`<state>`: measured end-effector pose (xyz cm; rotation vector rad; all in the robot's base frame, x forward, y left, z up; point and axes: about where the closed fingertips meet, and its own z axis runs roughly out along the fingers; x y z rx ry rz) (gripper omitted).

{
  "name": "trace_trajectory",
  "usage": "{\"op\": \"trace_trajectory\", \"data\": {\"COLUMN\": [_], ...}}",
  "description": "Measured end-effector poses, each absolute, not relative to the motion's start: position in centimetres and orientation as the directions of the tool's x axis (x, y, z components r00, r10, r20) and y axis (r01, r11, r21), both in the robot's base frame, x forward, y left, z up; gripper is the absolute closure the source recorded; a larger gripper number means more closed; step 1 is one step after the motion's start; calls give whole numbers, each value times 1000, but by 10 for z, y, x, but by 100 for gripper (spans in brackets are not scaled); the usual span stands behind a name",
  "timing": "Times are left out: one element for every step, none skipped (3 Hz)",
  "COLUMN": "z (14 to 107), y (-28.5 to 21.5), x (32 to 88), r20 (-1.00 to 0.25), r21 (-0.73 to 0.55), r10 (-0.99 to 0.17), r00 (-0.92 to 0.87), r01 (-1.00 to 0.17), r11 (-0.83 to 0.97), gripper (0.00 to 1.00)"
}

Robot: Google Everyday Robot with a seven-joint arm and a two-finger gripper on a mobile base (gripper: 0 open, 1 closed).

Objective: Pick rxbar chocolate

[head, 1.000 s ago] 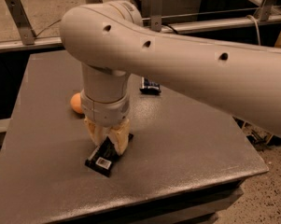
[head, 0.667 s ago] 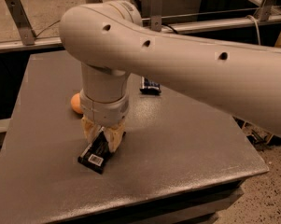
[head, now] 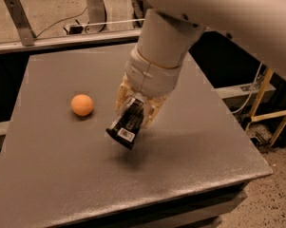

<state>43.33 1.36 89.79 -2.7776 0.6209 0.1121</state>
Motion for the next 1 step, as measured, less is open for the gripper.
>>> {"op": "trace_trajectory", "data": {"z": [910], "y": [4], "x": [436], "r20": [-134], "r21": [-297], "r10": [-400], "r00": [907], "r01": [-421], "r11": [-857], "gripper": [100]}}
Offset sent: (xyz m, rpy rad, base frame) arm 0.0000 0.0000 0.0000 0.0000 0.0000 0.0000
